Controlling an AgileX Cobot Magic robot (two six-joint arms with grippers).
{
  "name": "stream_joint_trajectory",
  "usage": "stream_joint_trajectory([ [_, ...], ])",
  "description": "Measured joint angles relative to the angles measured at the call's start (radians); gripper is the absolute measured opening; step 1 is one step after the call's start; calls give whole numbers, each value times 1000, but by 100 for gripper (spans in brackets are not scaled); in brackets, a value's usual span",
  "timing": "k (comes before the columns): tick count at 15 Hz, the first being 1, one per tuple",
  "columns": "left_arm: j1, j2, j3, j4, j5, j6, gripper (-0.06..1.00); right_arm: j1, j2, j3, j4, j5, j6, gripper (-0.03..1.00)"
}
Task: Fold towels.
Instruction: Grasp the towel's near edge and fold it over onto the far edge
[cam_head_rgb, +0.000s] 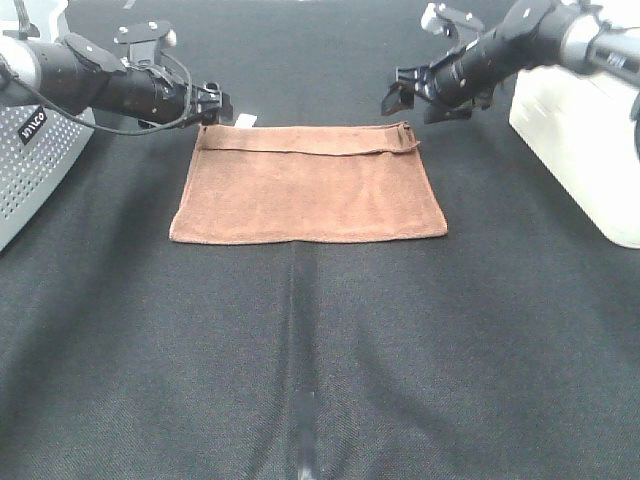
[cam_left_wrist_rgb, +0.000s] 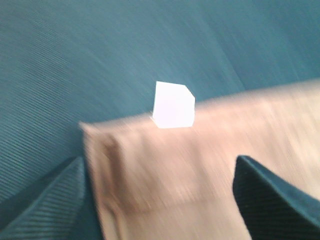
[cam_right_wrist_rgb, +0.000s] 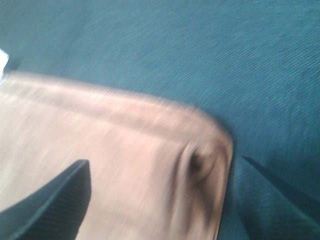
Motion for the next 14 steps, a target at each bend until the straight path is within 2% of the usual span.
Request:
stream_joint_trajectory([
  [2, 20, -37, 0, 77, 125, -20, 78, 0, -44, 0, -22, 123, 0, 75],
  [4, 58, -70, 0, 121, 231, -91, 78, 0, -71, -2, -33, 232, 7, 75],
  [7, 120, -77, -1, 137, 470, -294, 77, 0, -81, -4, -55, 412, 163, 75],
  [8, 120, -77, -1, 137, 470, -294, 77, 0, -81, -4, -55, 412, 163, 75],
  [11, 127, -79, -1, 151, 605, -428, 77, 0, -88, -1, -94, 435, 242, 75],
  [14, 113, -161, 106, 182, 589, -499, 76, 0, -149, 69, -133, 435, 270, 75],
])
